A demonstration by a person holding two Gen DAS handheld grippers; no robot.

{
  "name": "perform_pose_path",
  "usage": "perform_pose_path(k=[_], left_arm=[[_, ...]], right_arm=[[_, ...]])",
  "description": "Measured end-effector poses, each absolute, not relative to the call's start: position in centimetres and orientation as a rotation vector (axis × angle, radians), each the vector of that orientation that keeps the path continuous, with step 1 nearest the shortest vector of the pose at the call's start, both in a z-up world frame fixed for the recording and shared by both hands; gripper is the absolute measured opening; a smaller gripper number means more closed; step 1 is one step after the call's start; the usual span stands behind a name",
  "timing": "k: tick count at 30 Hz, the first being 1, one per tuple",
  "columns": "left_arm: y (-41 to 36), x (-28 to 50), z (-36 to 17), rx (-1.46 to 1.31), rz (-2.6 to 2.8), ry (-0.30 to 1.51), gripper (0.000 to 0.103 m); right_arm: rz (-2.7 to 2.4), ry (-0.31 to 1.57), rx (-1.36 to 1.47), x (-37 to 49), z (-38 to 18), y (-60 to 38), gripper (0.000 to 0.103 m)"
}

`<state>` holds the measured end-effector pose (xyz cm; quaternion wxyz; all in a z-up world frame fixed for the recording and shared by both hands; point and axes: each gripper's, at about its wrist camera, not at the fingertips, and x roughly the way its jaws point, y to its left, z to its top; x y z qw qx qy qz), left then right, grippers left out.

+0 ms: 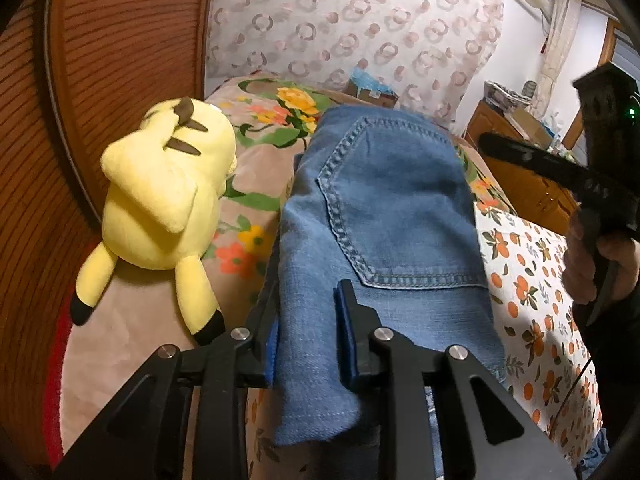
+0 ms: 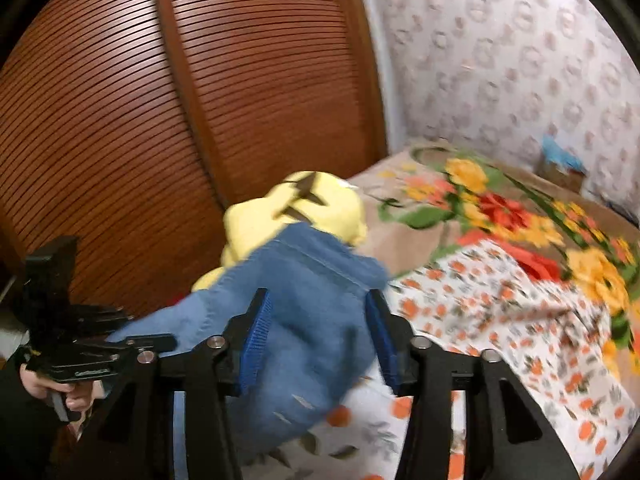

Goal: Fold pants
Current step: 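Carry the folded jeans with the left gripper beside the yellow plush toy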

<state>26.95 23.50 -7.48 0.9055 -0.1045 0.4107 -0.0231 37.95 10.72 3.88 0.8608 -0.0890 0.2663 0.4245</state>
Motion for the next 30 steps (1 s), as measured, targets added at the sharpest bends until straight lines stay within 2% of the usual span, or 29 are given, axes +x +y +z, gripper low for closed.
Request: perform_pose_path(k=[3, 5, 6, 7, 9, 15, 25, 30], left_arm=[[22.9, 26.3, -6.4, -0.185, -0.022, 0.827, 0.030], [22.6, 25.9, -5.6, -0.157, 0.000, 0.807, 0.042], [22.6, 25.7, -5.3, -0.151, 0.006, 0.798, 0.053], [22.6, 25.5, -4.9, -0.142, 0.015, 0.781, 0.058], [22.6, 25.2, -4.5, -0.129, 0.028, 0.768, 0.061], [21.5, 25.0, -5.2, -0.108, 0.024, 0.784, 0.061], [21.1, 24.7, -9.8, -0.104, 0.055, 0.884, 0.061], [20.9, 24.5, -9.4, -0.099, 0.068, 0.875, 0.061]], right_arm=[[0.883, 0.558, -0.250, 37.8, 3.3, 12.5, 0.035], [0.868, 0.573, -0.261, 38.3, 2.8, 13.0, 0.035], [0.858, 0.581, -0.261, 38.7, 2.7, 13.1, 0.035], [0.848, 0.588, -0.263, 39.7, 2.5, 12.9, 0.035], [0.830, 0.595, -0.263, 40.7, 2.2, 13.0, 0.035], [0.806, 0.625, -0.234, 42.6, 1.3, 14.1, 0.035], [0.801, 0.627, -0.222, 43.7, -0.9, 14.8, 0.035], [0.770, 0.625, -0.229, 42.8, -0.2, 14.4, 0.035]])
